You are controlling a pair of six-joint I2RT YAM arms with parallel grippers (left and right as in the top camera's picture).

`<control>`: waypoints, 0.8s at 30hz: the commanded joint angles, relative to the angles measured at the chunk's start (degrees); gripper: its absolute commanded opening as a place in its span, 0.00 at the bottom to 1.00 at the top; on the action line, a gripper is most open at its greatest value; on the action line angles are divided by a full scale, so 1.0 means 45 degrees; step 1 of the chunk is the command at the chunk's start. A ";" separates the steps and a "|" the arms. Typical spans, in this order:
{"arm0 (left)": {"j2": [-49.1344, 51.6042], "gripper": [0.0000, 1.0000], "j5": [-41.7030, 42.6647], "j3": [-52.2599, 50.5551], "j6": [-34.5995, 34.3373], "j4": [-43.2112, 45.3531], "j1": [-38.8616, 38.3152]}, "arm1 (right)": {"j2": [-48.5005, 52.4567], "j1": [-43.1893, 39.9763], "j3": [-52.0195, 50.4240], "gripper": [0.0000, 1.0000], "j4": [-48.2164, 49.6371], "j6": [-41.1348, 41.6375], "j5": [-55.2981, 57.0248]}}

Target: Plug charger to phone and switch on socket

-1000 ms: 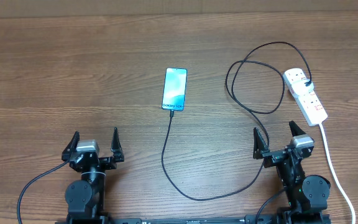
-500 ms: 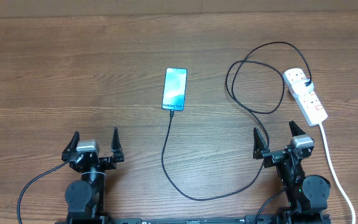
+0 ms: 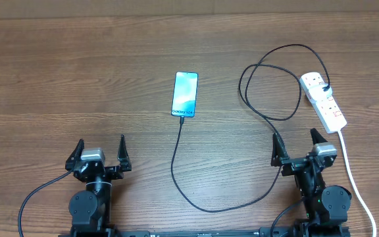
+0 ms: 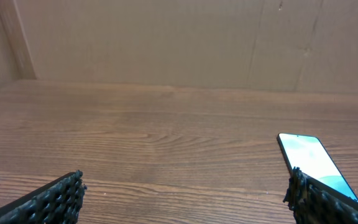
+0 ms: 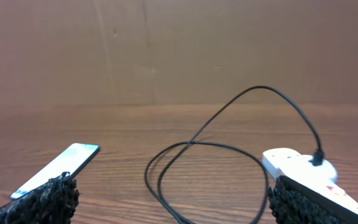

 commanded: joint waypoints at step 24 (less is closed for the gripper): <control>-0.0141 1.00 0.0107 -0.0044 0.0243 -0.0010 0.0126 | -0.0151 0.0058 -0.0126 1.00 0.0000 -0.0563 0.0262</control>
